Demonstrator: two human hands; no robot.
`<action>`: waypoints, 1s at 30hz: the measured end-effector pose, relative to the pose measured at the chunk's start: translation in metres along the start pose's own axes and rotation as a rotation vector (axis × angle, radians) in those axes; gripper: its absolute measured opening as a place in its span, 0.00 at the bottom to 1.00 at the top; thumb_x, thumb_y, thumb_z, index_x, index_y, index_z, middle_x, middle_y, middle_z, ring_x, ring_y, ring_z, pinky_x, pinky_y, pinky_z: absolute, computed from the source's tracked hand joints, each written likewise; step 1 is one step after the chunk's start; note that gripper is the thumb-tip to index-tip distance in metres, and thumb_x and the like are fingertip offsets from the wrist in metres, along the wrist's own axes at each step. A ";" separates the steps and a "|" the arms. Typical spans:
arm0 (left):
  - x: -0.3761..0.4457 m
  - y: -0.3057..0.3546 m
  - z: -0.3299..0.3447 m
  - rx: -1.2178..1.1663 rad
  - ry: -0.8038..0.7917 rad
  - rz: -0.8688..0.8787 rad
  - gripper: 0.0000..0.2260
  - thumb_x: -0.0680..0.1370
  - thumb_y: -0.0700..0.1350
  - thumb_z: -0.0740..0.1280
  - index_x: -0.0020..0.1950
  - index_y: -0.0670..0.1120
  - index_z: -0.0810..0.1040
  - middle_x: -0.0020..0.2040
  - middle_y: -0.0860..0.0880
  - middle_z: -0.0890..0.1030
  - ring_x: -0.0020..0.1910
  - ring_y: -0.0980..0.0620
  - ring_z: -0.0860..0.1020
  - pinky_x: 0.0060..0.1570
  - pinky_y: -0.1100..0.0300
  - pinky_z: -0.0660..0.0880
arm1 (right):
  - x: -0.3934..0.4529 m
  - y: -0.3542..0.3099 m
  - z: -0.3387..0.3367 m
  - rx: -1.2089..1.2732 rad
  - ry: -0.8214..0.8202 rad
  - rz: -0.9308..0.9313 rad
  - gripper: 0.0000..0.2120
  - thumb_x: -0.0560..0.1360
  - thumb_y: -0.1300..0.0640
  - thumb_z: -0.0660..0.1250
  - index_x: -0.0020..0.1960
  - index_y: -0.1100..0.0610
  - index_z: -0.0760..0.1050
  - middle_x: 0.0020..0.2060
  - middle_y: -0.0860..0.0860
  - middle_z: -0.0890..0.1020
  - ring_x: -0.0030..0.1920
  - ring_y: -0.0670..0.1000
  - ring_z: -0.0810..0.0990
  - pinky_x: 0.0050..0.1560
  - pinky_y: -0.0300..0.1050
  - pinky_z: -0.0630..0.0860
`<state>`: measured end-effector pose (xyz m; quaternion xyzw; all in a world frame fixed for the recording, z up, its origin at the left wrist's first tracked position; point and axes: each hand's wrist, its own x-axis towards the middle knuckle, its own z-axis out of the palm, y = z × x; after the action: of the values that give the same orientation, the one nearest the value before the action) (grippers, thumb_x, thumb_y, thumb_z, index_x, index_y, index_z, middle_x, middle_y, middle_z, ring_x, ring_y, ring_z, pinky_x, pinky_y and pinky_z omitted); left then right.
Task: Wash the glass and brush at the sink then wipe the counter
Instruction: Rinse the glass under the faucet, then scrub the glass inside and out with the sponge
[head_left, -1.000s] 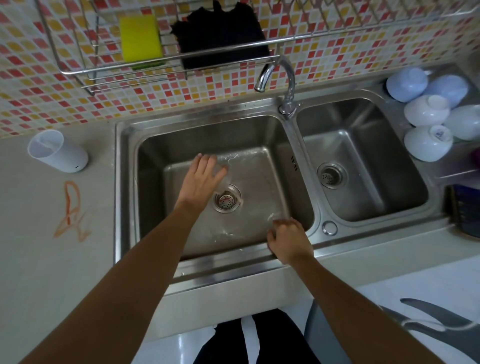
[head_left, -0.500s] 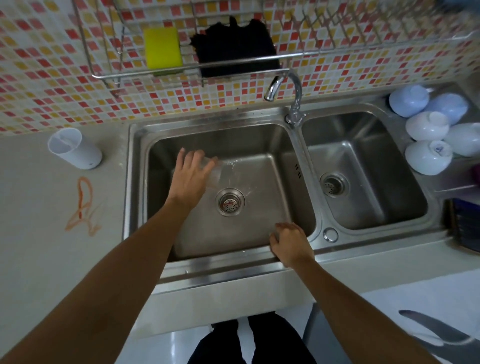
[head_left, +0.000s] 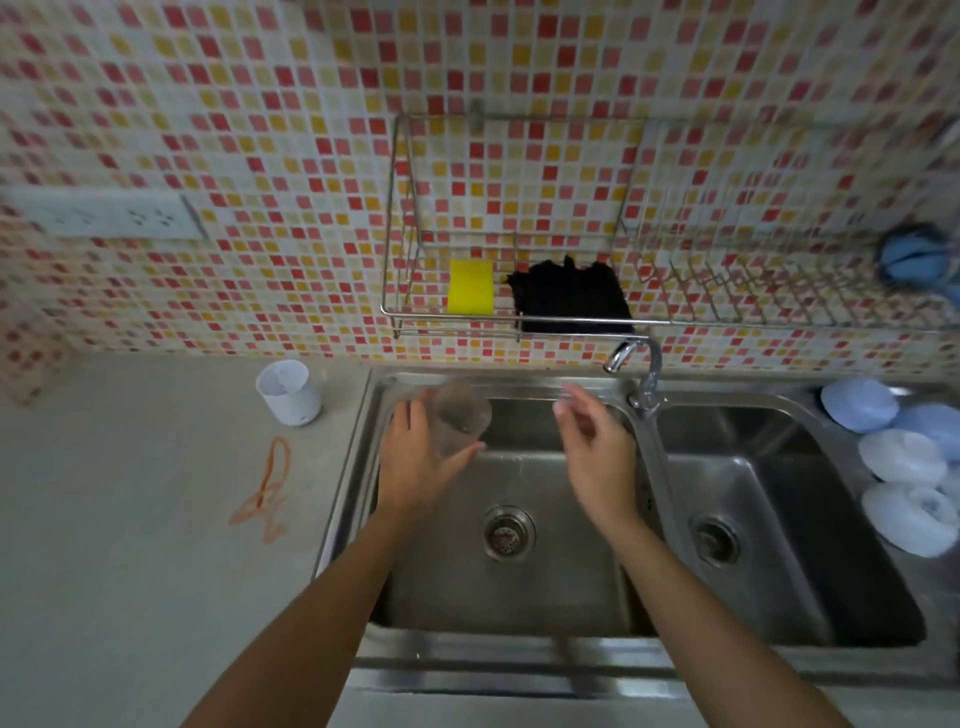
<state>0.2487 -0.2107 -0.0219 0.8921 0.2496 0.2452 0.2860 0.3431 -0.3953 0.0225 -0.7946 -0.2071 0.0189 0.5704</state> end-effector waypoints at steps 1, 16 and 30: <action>0.002 0.002 -0.007 -0.019 0.027 0.006 0.40 0.66 0.62 0.75 0.72 0.49 0.62 0.66 0.46 0.69 0.63 0.49 0.72 0.59 0.53 0.75 | 0.014 -0.021 0.004 0.009 0.014 -0.072 0.16 0.78 0.53 0.65 0.65 0.52 0.74 0.49 0.43 0.82 0.49 0.36 0.79 0.50 0.28 0.74; 0.021 0.011 -0.059 -0.053 0.153 0.032 0.40 0.64 0.62 0.76 0.69 0.48 0.64 0.64 0.50 0.70 0.60 0.56 0.71 0.55 0.64 0.70 | 0.162 -0.103 0.098 -0.664 -0.337 -0.042 0.34 0.74 0.41 0.67 0.75 0.48 0.59 0.74 0.59 0.58 0.71 0.62 0.64 0.61 0.55 0.73; 0.019 0.019 -0.064 -0.007 0.086 0.038 0.44 0.63 0.70 0.71 0.71 0.50 0.62 0.65 0.50 0.73 0.62 0.53 0.71 0.57 0.61 0.70 | 0.146 -0.121 0.054 0.165 -0.285 0.135 0.10 0.80 0.54 0.53 0.60 0.51 0.65 0.43 0.56 0.80 0.37 0.51 0.76 0.34 0.46 0.72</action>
<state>0.2316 -0.1877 0.0417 0.8842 0.2440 0.2897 0.2732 0.4252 -0.2634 0.1447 -0.7467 -0.2296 0.1867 0.5957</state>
